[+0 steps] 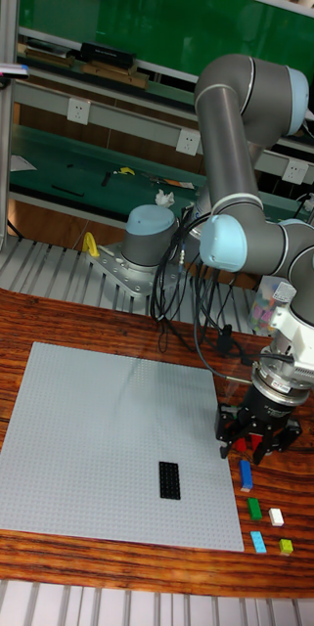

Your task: Build with small Lego blocks

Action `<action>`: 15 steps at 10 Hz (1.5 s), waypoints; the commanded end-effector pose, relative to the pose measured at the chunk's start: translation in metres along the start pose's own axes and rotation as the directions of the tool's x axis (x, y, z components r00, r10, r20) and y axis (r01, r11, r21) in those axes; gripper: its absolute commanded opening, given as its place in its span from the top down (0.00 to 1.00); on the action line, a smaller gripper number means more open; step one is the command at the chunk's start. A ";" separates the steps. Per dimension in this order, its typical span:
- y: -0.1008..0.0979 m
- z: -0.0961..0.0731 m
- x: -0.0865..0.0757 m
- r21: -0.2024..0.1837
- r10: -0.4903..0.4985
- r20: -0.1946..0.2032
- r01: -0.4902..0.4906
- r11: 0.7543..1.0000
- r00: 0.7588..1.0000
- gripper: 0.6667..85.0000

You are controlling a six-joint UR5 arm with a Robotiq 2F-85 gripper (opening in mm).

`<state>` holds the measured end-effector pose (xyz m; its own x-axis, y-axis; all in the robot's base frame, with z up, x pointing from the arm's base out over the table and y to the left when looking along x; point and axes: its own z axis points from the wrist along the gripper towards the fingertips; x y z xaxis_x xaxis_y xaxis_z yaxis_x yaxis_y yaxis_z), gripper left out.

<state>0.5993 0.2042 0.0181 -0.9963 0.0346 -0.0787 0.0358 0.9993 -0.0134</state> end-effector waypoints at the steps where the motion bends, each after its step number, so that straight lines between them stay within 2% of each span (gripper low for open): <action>1: 0.000 -0.001 -0.001 -0.005 0.024 0.000 -0.024 1.000 1.000 0.36; 5: 0.019 -0.001 -0.011 -0.023 0.029 -0.011 -0.029 0.999 1.000 0.36; 6: 0.017 0.001 -0.014 -0.016 0.019 -0.002 -0.019 1.000 1.000 0.36; 8: 0.014 0.001 -0.011 -0.007 0.019 -0.016 -0.019 1.000 1.000 0.37; 10: 0.013 0.001 -0.012 -0.004 0.015 -0.011 -0.015 1.000 1.000 0.37; 14: 0.018 0.008 -0.017 -0.015 0.018 -0.008 -0.018 1.000 1.000 0.38; 15: 0.019 0.009 -0.018 -0.020 0.016 -0.004 -0.016 1.000 1.000 0.42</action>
<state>0.6152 0.2191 0.0130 -0.9963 0.0436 -0.0737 0.0444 0.9990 -0.0090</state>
